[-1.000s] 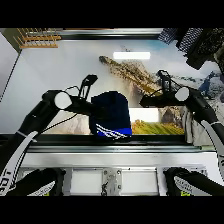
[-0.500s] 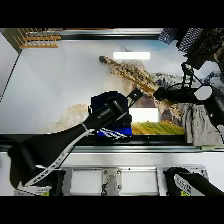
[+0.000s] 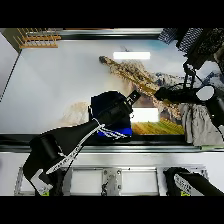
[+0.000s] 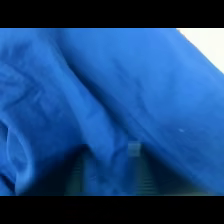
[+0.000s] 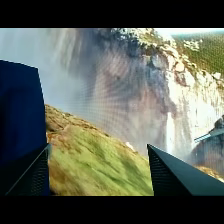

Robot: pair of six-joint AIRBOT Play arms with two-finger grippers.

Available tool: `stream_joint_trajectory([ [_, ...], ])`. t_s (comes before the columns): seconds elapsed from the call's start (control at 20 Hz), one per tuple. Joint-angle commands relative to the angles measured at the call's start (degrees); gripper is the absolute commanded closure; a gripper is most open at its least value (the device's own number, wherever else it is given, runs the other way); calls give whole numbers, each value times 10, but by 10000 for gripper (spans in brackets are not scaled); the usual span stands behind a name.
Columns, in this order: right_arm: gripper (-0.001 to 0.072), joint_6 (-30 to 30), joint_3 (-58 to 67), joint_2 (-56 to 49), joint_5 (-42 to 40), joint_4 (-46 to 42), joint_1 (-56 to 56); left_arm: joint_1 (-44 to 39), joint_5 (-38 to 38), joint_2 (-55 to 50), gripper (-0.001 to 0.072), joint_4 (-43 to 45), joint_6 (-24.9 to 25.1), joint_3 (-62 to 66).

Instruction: Fold the clothes and pants, and hang the long-sleeved shirts on hangers.

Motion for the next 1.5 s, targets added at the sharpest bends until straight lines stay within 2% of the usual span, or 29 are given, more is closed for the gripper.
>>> stream_joint_trajectory([
  [0.0, 51, 0, 0, 0, 0, 0, 0, 7, -10, 6, 696, 8, -1, 3],
  [0.15, 51, 0, 0, 0, 0, 0, 0, 33, -3, 51, 696, 7, 12, 3],
  [0.35, 52, 0, 0, 0, 0, 0, 0, 110, 27, 118, 696, 5, 58, 3],
  [0.55, 51, 0, 0, 0, 0, 0, 0, 179, 53, 120, 694, -2, 70, 3],
  [0.6, 51, 0, 0, 0, 0, 0, 0, 192, 54, 112, 626, -16, 73, 3],
  [0.65, 52, 0, 0, 0, 1, 0, 0, 205, 56, 103, 351, -30, 75, 3],
  [0.7, 51, 0, -1, 0, 2, 0, 0, 217, 57, 94, 109, -35, 73, 3],
  [0.75, 51, 0, -1, -1, 6, 0, 0, 231, 57, 90, 88, -40, 73, 3],
  [0.9, 49, -14, -1, -9, 37, 0, -1, 283, 31, 95, 88, -59, 50, 25],
  [1.0, 48, -23, -14, -27, 64, 7, 0, 319, 35, 123, 92, -150, 62, 28],
  [1.05, 49, -43, -23, -43, 75, 28, 0, 334, 50, 143, 233, -206, 80, 17],
  [1.1, 48, -71, -34, -67, 83, 64, 0, 347, 70, 167, 481, -262, 100, -2],
  [1.15, 49, -100, -42, -93, 87, 108, 0, 354, 90, 193, 639, -307, 110, -26],
  [1.2, 49, -128, -48, -124, 89, 159, 1, 356, 103, 217, 697, -333, 110, -51],
  [1.35, 50, -195, -47, -219, 83, 294, 27, 342, 116, 279, 696, -358, 110, -122],
  [1.45, 51, -219, -45, -276, 73, 351, 68, 324, 126, 313, 696, -358, 110, -167],
])
